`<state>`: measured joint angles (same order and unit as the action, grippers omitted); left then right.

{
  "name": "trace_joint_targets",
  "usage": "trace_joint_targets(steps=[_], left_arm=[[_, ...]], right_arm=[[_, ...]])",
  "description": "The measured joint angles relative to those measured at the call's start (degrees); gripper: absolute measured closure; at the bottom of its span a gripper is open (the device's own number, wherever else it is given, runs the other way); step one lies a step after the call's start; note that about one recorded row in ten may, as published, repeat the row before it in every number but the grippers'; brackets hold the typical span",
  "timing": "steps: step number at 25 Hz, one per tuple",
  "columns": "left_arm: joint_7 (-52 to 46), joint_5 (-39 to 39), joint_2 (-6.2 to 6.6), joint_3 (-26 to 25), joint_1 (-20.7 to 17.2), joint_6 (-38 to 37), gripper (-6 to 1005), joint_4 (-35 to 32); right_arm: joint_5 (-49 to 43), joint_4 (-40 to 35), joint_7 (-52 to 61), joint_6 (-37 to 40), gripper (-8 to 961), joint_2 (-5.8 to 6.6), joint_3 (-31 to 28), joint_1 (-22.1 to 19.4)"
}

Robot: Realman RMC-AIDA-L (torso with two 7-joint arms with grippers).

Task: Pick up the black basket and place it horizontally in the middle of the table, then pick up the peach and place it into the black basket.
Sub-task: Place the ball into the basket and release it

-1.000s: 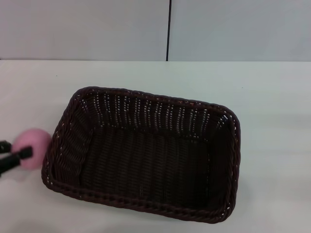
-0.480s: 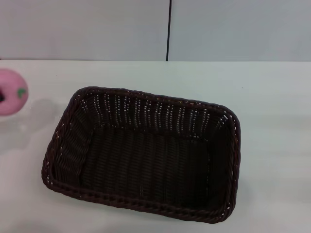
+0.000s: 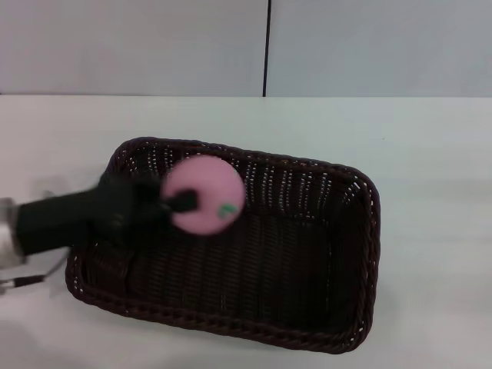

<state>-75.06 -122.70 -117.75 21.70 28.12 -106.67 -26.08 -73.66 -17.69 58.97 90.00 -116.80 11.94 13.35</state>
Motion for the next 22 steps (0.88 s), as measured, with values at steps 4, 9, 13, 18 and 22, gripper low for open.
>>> trace_joint_targets(steps=[4,9,13,18,22], left_arm=[[-0.8,0.4,-0.40,2.7,1.0,2.5,783,0.6],[-0.8,1.0,-0.22,1.8,0.9,2.7,686,0.7],[-0.5,1.8,-0.06,1.7,0.3,2.7,510,0.4],[-0.3,2.1,0.01,1.5,-0.1,2.7,367,0.1],[1.0,5.6,0.37,-2.5,-2.1,2.5,199,-0.2]], right_arm=[[0.0,0.5,-0.2,0.0,451,-0.01,0.0,0.0],[-0.1,0.8,-0.7,0.0,451,-0.01,0.0,-0.2],[-0.1,0.9,-0.7,0.0,451,-0.01,0.0,-0.2],[-0.1,0.9,-0.7,0.0,451,-0.01,0.0,-0.1],[-0.1,0.9,-0.7,0.1,451,-0.01,0.0,0.0]])
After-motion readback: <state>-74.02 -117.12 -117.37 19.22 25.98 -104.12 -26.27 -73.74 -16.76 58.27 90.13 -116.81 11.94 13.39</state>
